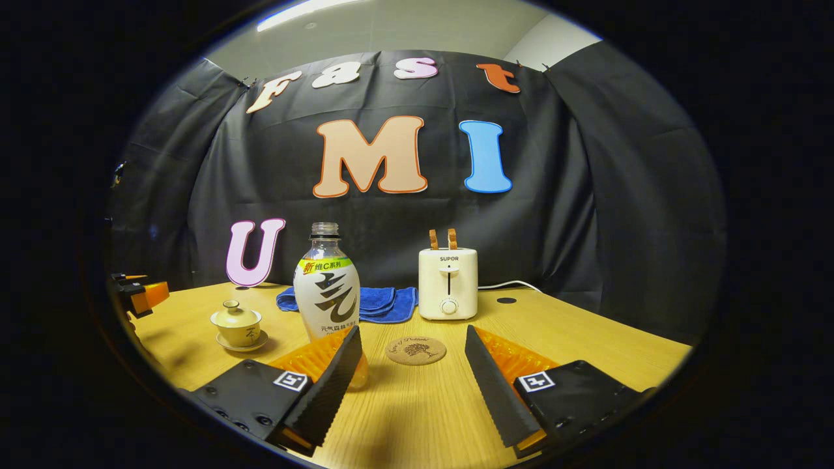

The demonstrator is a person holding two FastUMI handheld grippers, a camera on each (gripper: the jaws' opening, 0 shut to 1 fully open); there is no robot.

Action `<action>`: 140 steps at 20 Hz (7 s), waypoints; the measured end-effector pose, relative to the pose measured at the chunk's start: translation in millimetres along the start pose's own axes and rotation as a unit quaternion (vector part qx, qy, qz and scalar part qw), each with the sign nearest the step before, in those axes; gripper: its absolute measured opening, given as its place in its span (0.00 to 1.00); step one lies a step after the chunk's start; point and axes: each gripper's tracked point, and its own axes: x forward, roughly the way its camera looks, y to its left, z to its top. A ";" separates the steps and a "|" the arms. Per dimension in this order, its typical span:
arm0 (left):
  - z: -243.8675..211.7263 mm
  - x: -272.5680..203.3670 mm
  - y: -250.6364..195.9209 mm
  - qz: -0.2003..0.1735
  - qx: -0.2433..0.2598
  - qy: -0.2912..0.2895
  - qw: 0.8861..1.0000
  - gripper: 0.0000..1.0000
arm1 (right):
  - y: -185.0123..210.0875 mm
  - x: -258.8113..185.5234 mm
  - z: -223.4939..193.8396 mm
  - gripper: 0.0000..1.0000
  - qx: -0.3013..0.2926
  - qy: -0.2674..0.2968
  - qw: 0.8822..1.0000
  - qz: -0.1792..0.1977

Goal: Open the teacup lid with one hand, grasp the water bottle and pour water into the teacup with the other hand; after pouring, place the water bottle on the coaster and then close the teacup lid.

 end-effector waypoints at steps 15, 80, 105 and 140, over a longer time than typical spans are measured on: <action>1.5 2.2 -43.6 -0.111 -0.002 -0.004 0.994 0.94 | -0.4 0.1 -0.8 1.00 0.000 0.000 1.000 0.001; 1.4 54.6 -83.1 -0.200 -0.003 -0.002 0.980 0.24 | 66.2 17.1 -6.3 0.96 0.008 0.009 0.986 0.165; -1.2 44.2 23.8 -0.094 0.000 -0.001 0.996 0.24 | 97.6 73.4 -34.6 0.68 -0.027 0.091 0.989 0.115; -2.3 43.5 24.8 -0.087 0.000 0.000 0.996 0.24 | 141.6 112.8 2.3 0.66 -0.688 -0.081 0.720 0.039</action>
